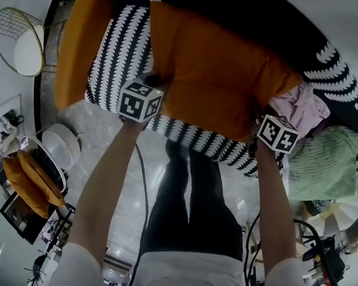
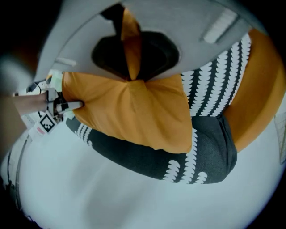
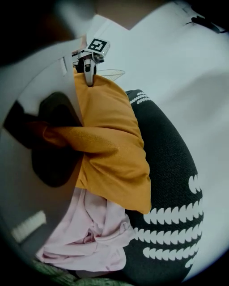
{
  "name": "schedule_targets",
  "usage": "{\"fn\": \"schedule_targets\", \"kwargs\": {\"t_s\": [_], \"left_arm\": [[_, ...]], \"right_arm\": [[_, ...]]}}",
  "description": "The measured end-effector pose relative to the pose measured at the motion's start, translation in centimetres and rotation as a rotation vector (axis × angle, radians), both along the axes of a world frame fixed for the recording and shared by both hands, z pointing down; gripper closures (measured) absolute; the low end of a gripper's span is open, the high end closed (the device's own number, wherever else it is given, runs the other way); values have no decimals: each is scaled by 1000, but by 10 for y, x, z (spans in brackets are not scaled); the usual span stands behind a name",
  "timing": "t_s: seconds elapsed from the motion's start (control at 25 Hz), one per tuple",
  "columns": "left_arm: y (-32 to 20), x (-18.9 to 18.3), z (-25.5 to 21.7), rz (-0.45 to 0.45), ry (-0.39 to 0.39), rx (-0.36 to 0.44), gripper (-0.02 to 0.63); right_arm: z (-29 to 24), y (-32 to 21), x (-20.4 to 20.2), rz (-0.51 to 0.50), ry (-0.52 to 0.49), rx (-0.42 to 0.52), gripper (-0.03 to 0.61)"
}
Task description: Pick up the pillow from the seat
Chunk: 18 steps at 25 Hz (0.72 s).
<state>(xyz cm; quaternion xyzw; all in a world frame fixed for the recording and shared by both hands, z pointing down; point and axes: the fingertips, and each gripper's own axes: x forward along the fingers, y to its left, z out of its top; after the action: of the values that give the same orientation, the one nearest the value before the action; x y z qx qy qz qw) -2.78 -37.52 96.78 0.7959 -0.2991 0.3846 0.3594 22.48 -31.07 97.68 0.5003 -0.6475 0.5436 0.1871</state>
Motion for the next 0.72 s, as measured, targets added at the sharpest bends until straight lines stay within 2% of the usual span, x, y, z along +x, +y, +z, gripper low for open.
{"fn": "schedule_targets", "kwargs": {"t_s": [0.28,0.72], "left_arm": [[19,-1,-69,-51,-1,72,577],[48,-2,-259,-45,24,221,580]], "right_arm": [[-59,12,0,-27,2,49,479],[-243,41,1,8,21,185,479]]}}
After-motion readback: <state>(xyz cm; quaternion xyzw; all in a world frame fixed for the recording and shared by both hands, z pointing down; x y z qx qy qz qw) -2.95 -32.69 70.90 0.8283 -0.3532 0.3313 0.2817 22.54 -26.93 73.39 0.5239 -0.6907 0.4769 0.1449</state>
